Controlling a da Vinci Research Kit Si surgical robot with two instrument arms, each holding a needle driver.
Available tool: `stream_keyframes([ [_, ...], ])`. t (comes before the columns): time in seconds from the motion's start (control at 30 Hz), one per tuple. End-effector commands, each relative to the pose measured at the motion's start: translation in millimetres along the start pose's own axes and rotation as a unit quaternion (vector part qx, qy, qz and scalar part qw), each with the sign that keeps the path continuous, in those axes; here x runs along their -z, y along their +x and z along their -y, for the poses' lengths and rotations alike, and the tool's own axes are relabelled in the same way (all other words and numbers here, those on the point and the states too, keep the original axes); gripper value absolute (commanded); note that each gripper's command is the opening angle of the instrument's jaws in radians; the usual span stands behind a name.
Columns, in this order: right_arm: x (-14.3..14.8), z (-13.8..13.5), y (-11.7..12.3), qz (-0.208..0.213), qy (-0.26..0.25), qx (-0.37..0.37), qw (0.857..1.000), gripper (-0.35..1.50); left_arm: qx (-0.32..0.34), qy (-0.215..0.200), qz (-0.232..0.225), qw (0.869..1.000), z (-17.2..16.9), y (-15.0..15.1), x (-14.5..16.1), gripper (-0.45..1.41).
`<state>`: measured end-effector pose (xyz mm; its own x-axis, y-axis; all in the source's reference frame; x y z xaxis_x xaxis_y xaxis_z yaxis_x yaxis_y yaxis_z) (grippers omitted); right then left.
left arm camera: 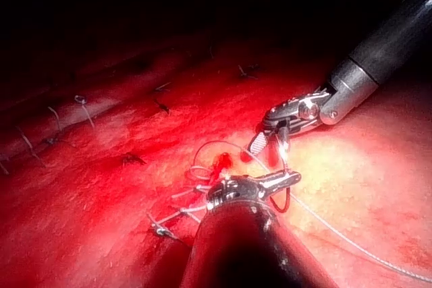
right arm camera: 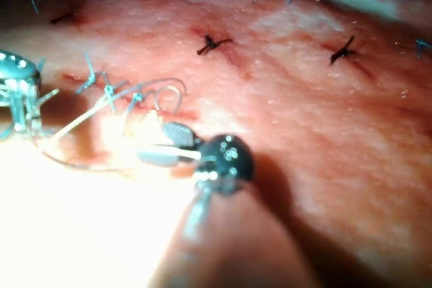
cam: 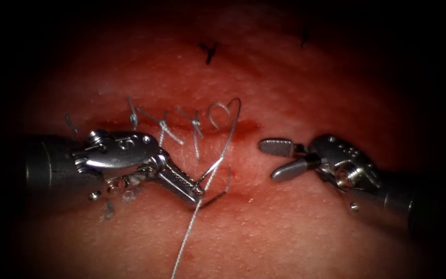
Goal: Wound Closure
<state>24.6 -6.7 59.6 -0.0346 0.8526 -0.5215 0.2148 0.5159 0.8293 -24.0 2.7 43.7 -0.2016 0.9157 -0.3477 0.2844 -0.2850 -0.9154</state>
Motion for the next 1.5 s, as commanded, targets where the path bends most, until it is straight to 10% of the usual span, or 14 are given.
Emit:
stream_keyframes([
  [0.03, -0.6, 0.2, -0.3, 0.0, -0.005, 0.048, 0.999, 0.32, 0.001, 0.0, -0.001, 1.0, 0.0, 0.8, -0.4, -0.45],
  [0.13, -0.4, 1.0, -0.1, 0.0, -0.029, 0.112, 0.993, 0.32, -0.006, 0.002, -0.008, 1.0, -2.4, 1.8, -0.3, -0.45],
  [0.37, -1.4, 3.7, 2.9, -0.002, -0.089, 0.158, 0.983, 0.96, -0.148, 0.118, -0.029, 0.981, -7.5, 3.9, -0.9, -0.45],
  [0.53, -2.3, 6.5, 4.4, -0.002, -0.094, 0.165, 0.982, 0.98, -0.18, 0.148, -0.038, 0.972, -9.6, 3.5, -1.7, -0.45],
  [0.8, -6.8, 11.0, 5.0, -0.004, -0.077, 0.165, 0.983, 0.83, -0.357, 0.233, -0.132, 0.895, -14.7, 8.0, -1.8, -0.45],
  [0.9, -8.4, 11.9, 4.5, 0.008, -0.064, 0.167, 0.984, 0.37, -0.405, 0.258, -0.14, 0.866, -16.4, 10.4, -0.3, -0.45],
  [1.2, -14.3, 11.6, 3.0, 0.04, -0.086, 0.147, 0.985, 0.22, -0.456, 0.287, -0.144, 0.83, -17.9, 10.8, 0.9, -0.45],
  [1.43, -12.8, 11.2, 4.2, 0.057, -0.157, 0.177, 0.97, 0.34, -0.498, 0.311, -0.158, 0.794, -19.4, 9.7, 1.7, -0.45],
  [1.5, -11.3, 10.7, 4.6, 0.073, -0.197, 0.227, 0.951, 0.71, -0.516, 0.32, -0.155, 0.779, -19.9, 9.7, 1.9, -0.45],
])
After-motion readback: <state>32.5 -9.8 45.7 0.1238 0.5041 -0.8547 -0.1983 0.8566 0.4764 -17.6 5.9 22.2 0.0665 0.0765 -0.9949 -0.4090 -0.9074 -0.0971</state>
